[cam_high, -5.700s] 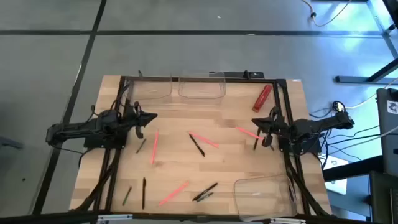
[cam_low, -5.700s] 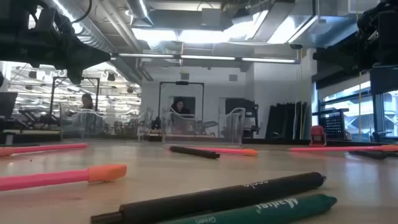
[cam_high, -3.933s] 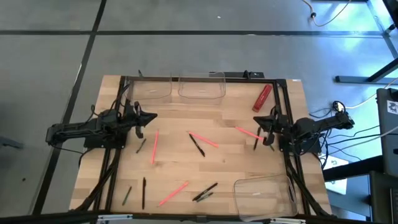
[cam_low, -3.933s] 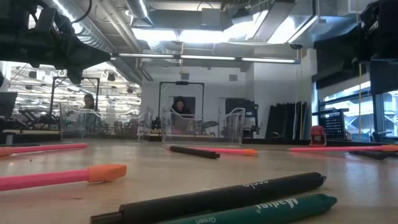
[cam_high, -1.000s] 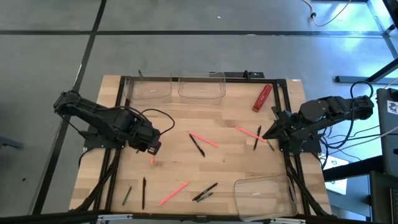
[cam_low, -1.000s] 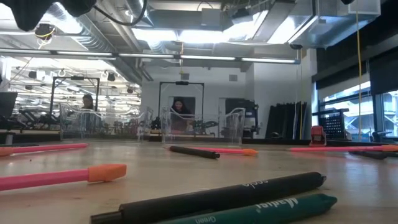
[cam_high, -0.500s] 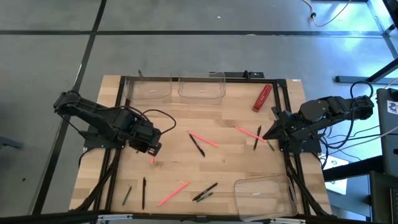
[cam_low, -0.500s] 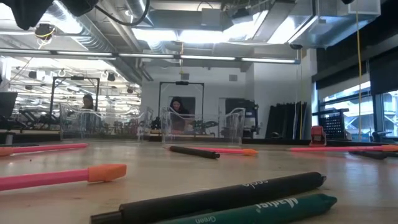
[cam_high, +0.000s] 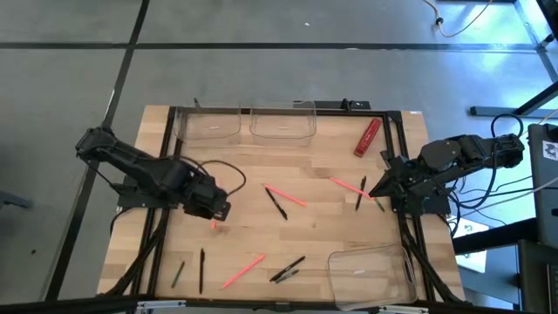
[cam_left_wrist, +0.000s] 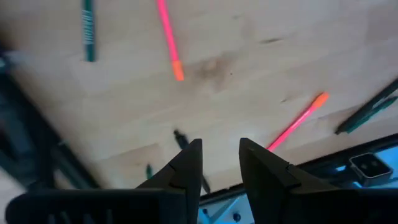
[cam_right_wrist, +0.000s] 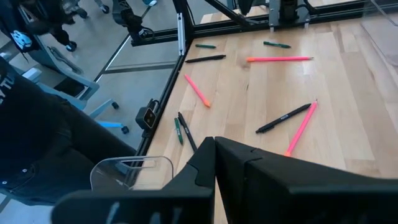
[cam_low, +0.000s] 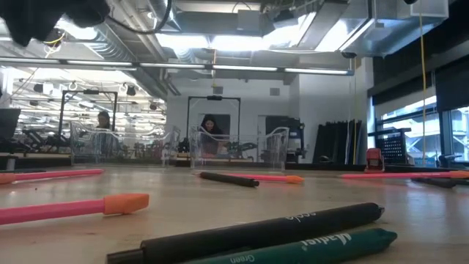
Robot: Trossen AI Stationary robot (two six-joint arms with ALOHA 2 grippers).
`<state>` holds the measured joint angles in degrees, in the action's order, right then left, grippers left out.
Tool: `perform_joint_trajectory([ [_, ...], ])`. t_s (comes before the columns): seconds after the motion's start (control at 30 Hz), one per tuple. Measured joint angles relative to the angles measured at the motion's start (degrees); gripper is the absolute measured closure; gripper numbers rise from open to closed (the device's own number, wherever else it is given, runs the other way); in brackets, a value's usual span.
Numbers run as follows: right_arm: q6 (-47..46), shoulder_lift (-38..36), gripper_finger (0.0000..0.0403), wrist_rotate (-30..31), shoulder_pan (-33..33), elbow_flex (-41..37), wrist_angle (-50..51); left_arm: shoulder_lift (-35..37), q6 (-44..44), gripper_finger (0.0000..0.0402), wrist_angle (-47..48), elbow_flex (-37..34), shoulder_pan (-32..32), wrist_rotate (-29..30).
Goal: Sort crayons/erasers/pens/pencils in bins
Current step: Put the pink pencil into the top left transparent bin
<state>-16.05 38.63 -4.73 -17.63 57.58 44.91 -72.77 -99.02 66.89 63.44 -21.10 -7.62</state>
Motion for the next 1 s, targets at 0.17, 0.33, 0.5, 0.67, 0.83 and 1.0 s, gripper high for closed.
perform_joint_trajectory([
  [0.17,0.0,0.0,0.0397,0.0,0.0,0.0,0.0,-0.04,-2.61,0.0301,-10.74,-9.01,-1.62,0.88],
  [0.33,0.01,0.0,0.0397,0.0,0.0,0.0,0.0,-0.04,-2.91,0.0305,-20.44,-17.22,-1.88,1.01],
  [0.5,0.02,0.0,0.0397,0.0,0.0,0.0,0.02,-0.04,-2.87,0.0305,-22.6,-22.1,-1.86,1.03],
  [0.67,0.02,0.0,0.0397,0.09,0.0,0.0,0.0,-0.04,-2.87,0.0305,-24.75,-24.66,-1.86,1.57],
  [0.83,0.02,0.0,0.0397,0.11,0.0,-0.02,0.01,-0.04,-2.24,0.0305,-26.43,-26.21,-1.86,3.52],
  [1.0,0.02,0.0,0.0397,0.12,0.0,-0.02,0.02,-0.04,-2.5,0.0305,-27.68,-27.48,-1.86,3.81],
])
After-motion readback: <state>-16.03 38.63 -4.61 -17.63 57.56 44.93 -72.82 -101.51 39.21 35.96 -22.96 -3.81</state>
